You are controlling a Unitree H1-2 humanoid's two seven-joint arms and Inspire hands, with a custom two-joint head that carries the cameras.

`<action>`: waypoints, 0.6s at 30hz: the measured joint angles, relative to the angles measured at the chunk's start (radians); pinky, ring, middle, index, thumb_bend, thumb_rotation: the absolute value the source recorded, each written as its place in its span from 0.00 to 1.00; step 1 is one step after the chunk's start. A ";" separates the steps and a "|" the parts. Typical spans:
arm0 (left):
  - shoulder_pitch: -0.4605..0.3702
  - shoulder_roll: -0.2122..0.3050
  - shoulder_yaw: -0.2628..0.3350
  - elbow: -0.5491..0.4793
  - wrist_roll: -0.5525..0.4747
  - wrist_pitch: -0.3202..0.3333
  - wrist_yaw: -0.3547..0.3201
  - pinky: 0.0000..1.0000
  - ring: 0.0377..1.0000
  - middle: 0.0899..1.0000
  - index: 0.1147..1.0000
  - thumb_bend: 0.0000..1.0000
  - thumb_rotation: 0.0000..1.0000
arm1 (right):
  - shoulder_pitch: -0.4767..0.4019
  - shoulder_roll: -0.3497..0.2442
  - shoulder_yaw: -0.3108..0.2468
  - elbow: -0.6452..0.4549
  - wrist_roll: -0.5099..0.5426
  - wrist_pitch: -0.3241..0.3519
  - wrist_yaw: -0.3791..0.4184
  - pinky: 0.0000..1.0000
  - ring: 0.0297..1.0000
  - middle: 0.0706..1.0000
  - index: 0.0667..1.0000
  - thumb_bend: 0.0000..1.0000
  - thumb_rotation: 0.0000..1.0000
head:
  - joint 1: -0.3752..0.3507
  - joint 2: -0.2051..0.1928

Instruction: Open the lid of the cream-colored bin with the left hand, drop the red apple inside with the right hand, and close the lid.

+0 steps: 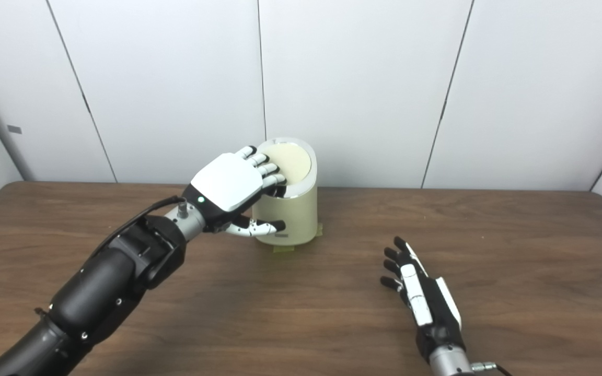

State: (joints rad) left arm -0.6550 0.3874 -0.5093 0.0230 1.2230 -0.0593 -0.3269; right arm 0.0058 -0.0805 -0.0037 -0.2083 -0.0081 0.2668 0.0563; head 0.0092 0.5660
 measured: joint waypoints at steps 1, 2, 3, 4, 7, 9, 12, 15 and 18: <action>0.000 0.000 0.000 0.000 0.000 0.000 0.000 0.96 0.93 0.90 0.84 0.53 0.92 | 0.000 0.000 -0.002 0.000 0.000 0.000 -0.003 0.79 0.89 0.90 0.94 0.58 1.00 | 0.000 0.000; -0.001 0.000 -0.001 0.000 0.000 -0.001 -0.001 0.96 0.93 0.91 0.84 0.54 0.95 | 0.000 0.001 -0.002 0.000 0.000 0.000 -0.005 0.80 0.89 0.90 0.94 0.58 1.00 | 0.000 0.002; -0.002 0.001 -0.003 0.000 0.001 -0.001 -0.003 0.97 0.93 0.91 0.84 0.54 0.95 | 0.000 0.001 -0.003 0.000 0.001 0.000 -0.006 0.80 0.89 0.90 0.94 0.59 1.00 | 0.000 0.002; -0.003 0.002 -0.004 0.000 0.001 -0.001 -0.009 0.97 0.93 0.91 0.84 0.54 0.96 | 0.000 0.001 -0.003 0.000 0.001 0.000 -0.007 0.79 0.89 0.90 0.94 0.58 1.00 | 0.000 0.003; -0.011 0.002 -0.004 -0.006 0.001 -0.001 -0.036 0.97 0.93 0.90 0.82 0.55 0.96 | 0.000 0.001 -0.004 0.000 0.003 0.001 -0.007 0.80 0.90 0.90 0.95 0.59 1.00 | 0.002 0.006; -0.012 0.002 -0.004 -0.011 0.001 0.000 -0.040 0.97 0.93 0.90 0.82 0.55 0.97 | 0.000 0.001 -0.005 0.000 0.005 0.001 -0.007 0.80 0.90 0.90 0.95 0.59 1.00 | 0.002 0.006; -0.012 0.002 -0.003 -0.018 -0.002 0.002 -0.042 0.96 0.91 0.88 0.80 0.54 0.96 | 0.000 0.000 -0.005 0.000 0.006 0.001 -0.007 0.81 0.90 0.90 0.95 0.59 1.00 | 0.002 0.006; -0.010 0.002 0.003 -0.032 -0.004 0.004 -0.060 0.96 0.91 0.88 0.80 0.54 0.94 | 0.000 0.001 -0.006 0.000 0.010 0.004 -0.007 0.81 0.90 0.90 0.95 0.60 1.00 | 0.000 0.009; -0.003 -0.003 0.022 -0.040 -0.023 0.004 -0.062 0.92 0.89 0.85 0.81 0.52 0.88 | 0.000 0.001 -0.007 -0.003 0.016 0.008 -0.007 0.81 0.89 0.90 0.95 0.59 1.00 | 0.000 0.009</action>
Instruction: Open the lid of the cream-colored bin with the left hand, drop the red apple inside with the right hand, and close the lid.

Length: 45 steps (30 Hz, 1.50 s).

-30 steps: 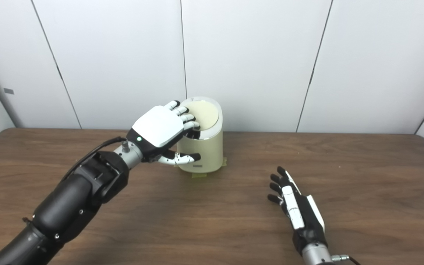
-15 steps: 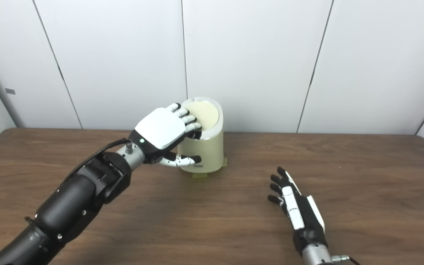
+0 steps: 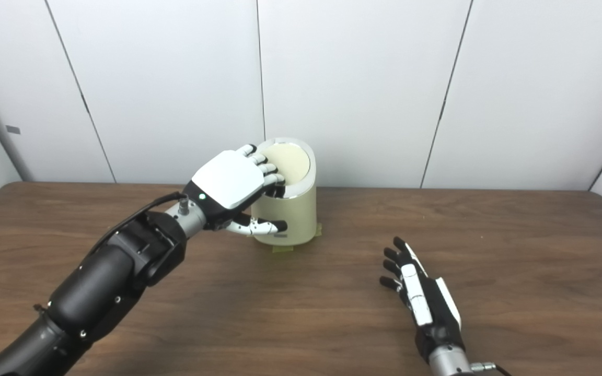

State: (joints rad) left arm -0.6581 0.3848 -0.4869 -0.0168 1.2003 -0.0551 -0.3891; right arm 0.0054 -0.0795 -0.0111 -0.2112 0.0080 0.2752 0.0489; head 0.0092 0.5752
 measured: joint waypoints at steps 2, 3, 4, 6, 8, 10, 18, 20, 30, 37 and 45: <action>0.014 -0.005 0.021 0.000 -0.023 -0.001 0.012 0.90 0.88 0.84 0.82 0.49 0.86 | 0.000 0.000 0.000 -0.001 0.001 0.002 0.000 0.80 0.89 0.90 0.95 0.60 1.00 | 0.000 0.000; 0.024 -0.007 0.030 -0.001 -0.030 -0.002 0.027 0.91 0.88 0.84 0.83 0.48 0.86 | 0.000 -0.001 0.000 -0.001 0.001 0.001 0.000 0.81 0.89 0.90 0.95 0.61 1.00 | 0.002 0.000; 0.032 -0.009 0.037 -0.003 -0.034 -0.003 0.039 0.90 0.87 0.84 0.83 0.47 0.85 | 0.000 -0.001 0.000 -0.001 0.003 0.001 0.000 0.81 0.89 0.90 0.95 0.61 1.00 | 0.002 0.000; 0.049 -0.010 0.049 -0.016 -0.034 -0.003 0.071 0.89 0.85 0.83 0.84 0.45 0.86 | 0.000 -0.003 0.000 -0.001 0.005 0.001 0.000 0.80 0.89 0.90 0.95 0.61 1.00 | 0.002 0.000; 0.058 -0.019 0.066 -0.026 -0.031 -0.002 0.118 0.88 0.86 0.85 0.86 0.43 0.86 | 0.000 -0.003 -0.001 -0.001 0.005 0.001 0.000 0.80 0.89 0.90 0.95 0.60 1.00 | 0.000 0.000; 0.058 -0.034 0.096 -0.035 -0.029 0.001 0.166 0.87 0.86 0.85 0.88 0.42 0.86 | 0.000 -0.002 -0.002 -0.001 0.006 0.001 0.000 0.80 0.89 0.90 0.95 0.60 1.00 | -0.002 0.000; 0.122 -0.110 0.248 -0.155 -0.165 0.088 0.176 0.83 0.90 0.90 0.92 0.39 0.81 | -0.001 -0.002 0.000 -0.001 0.009 0.002 0.001 0.81 0.90 0.91 0.95 0.59 1.00 | -0.003 0.002; 0.156 -0.118 0.286 -0.189 -0.241 0.119 0.150 0.79 0.89 0.90 0.92 0.39 0.84 | -0.001 -0.002 -0.001 -0.001 0.012 0.003 0.002 0.82 0.90 0.91 0.95 0.59 1.00 | -0.005 0.002; 0.364 -0.190 0.438 -0.330 -0.589 0.314 0.068 0.86 0.93 0.93 0.92 0.39 0.88 | 0.003 0.012 -0.029 -0.002 0.091 0.001 0.012 0.89 0.94 0.92 0.96 0.63 1.00 | -0.003 0.002; 0.532 -0.216 0.485 -0.347 -0.731 0.317 0.104 0.90 0.93 0.93 0.92 0.34 0.93 | 0.014 0.010 -0.039 -0.013 0.108 -0.002 0.015 0.90 0.94 0.93 0.96 0.64 1.00 | -0.003 -0.002; 0.649 -0.271 0.523 -0.311 -0.886 0.268 0.202 0.93 0.94 0.92 0.91 0.40 0.97 | 0.015 0.009 -0.041 -0.024 0.113 -0.010 0.019 0.90 0.94 0.92 0.96 0.64 1.00 | -0.008 0.002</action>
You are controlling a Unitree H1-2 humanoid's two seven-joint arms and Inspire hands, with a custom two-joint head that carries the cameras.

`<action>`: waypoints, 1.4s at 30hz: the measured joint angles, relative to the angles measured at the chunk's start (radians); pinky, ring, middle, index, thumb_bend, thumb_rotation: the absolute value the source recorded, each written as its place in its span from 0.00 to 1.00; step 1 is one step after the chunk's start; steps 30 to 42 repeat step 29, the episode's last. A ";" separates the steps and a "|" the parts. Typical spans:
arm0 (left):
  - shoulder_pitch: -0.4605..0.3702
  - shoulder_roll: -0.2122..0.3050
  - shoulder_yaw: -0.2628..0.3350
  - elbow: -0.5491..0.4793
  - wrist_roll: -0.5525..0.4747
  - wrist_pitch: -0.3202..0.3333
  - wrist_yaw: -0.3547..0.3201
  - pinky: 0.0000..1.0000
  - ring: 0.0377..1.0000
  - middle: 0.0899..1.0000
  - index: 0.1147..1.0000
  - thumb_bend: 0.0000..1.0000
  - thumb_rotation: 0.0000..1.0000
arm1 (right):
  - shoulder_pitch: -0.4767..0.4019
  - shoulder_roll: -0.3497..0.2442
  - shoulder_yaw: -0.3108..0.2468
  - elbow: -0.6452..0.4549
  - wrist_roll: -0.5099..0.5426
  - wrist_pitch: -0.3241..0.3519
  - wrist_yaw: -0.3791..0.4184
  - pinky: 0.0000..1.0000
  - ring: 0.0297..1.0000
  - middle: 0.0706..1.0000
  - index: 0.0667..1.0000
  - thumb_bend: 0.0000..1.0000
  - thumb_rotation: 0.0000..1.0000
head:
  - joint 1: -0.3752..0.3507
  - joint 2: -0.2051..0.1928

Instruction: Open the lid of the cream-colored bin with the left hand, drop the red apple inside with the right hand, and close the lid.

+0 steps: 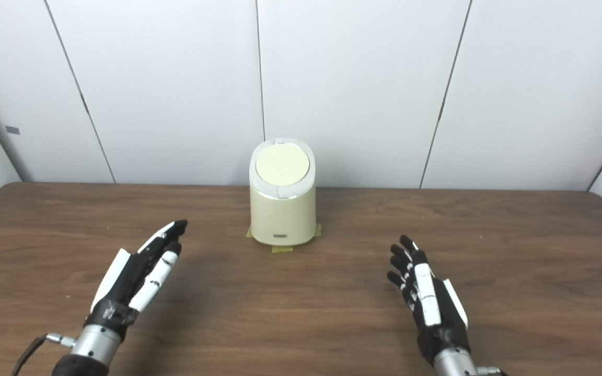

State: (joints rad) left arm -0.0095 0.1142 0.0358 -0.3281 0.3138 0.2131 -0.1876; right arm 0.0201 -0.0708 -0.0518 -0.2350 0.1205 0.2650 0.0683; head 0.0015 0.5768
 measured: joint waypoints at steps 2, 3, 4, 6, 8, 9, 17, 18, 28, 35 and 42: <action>0.009 -0.008 0.000 0.008 -0.024 -0.002 0.017 0.96 0.94 0.92 0.91 0.43 0.99 | 0.000 -0.002 0.000 -0.001 0.000 0.000 0.002 0.91 0.95 0.93 0.95 0.64 1.00 | -0.002 0.000; 0.015 -0.011 0.002 0.009 -0.043 -0.003 0.026 0.96 0.94 0.91 0.91 0.43 0.99 | 0.000 -0.003 0.000 -0.001 0.000 0.000 0.004 0.91 0.95 0.93 0.96 0.64 1.00 | -0.002 0.000; 0.020 -0.015 0.003 0.010 -0.057 -0.004 0.031 0.97 0.94 0.92 0.91 0.42 0.99 | 0.000 -0.005 -0.001 -0.001 0.000 0.000 0.004 0.92 0.95 0.94 0.95 0.64 1.00 | -0.002 0.002; 0.033 -0.034 0.016 0.019 -0.111 -0.019 0.039 0.95 0.94 0.93 0.92 0.38 0.98 | 0.000 -0.009 -0.006 -0.002 0.000 0.000 0.004 0.93 0.95 0.94 0.95 0.64 1.00 | -0.003 0.002; 0.044 -0.056 0.035 0.029 -0.177 -0.030 0.046 0.92 0.93 0.93 0.93 0.37 0.97 | 0.000 -0.009 -0.011 -0.004 0.001 0.000 0.004 0.94 0.96 0.95 0.96 0.64 1.00 | -0.003 0.003; 0.045 -0.069 0.044 0.038 -0.204 -0.031 0.056 0.92 0.93 0.93 0.93 0.35 0.99 | 0.000 -0.009 -0.012 -0.005 0.002 0.000 0.005 0.94 0.96 0.95 0.96 0.65 1.00 | -0.005 0.003; 0.049 -0.085 0.074 0.041 -0.312 -0.033 0.083 0.93 0.94 0.94 0.93 0.31 1.00 | 0.001 -0.014 -0.016 -0.012 0.003 -0.001 0.008 0.96 0.97 0.97 0.96 0.65 1.00 | -0.003 0.009; 0.050 -0.085 0.077 0.041 -0.321 -0.033 0.087 0.94 0.94 0.94 0.93 0.31 1.00 | 0.002 -0.015 -0.015 -0.012 0.001 -0.001 0.008 0.96 0.97 0.97 0.96 0.66 1.00 | 0.000 0.009; 0.053 -0.064 0.079 0.033 -0.364 0.011 0.096 0.98 0.97 0.96 0.95 0.31 1.00 | 0.006 -0.027 -0.008 -0.012 -0.026 -0.008 0.013 0.97 0.97 0.98 0.96 0.65 1.00 | 0.002 0.015; 0.053 -0.059 0.079 0.033 -0.367 0.014 0.095 0.98 0.97 0.96 0.95 0.31 1.00 | 0.006 -0.027 -0.007 -0.012 -0.027 -0.008 0.013 0.97 0.97 0.98 0.96 0.64 1.00 | 0.000 0.017; 0.053 -0.059 0.079 0.033 -0.367 0.014 0.095 0.98 0.97 0.96 0.95 0.31 1.00 | 0.006 -0.027 -0.007 -0.012 -0.027 -0.008 0.013 0.97 0.97 0.98 0.96 0.64 1.00 | 0.000 0.017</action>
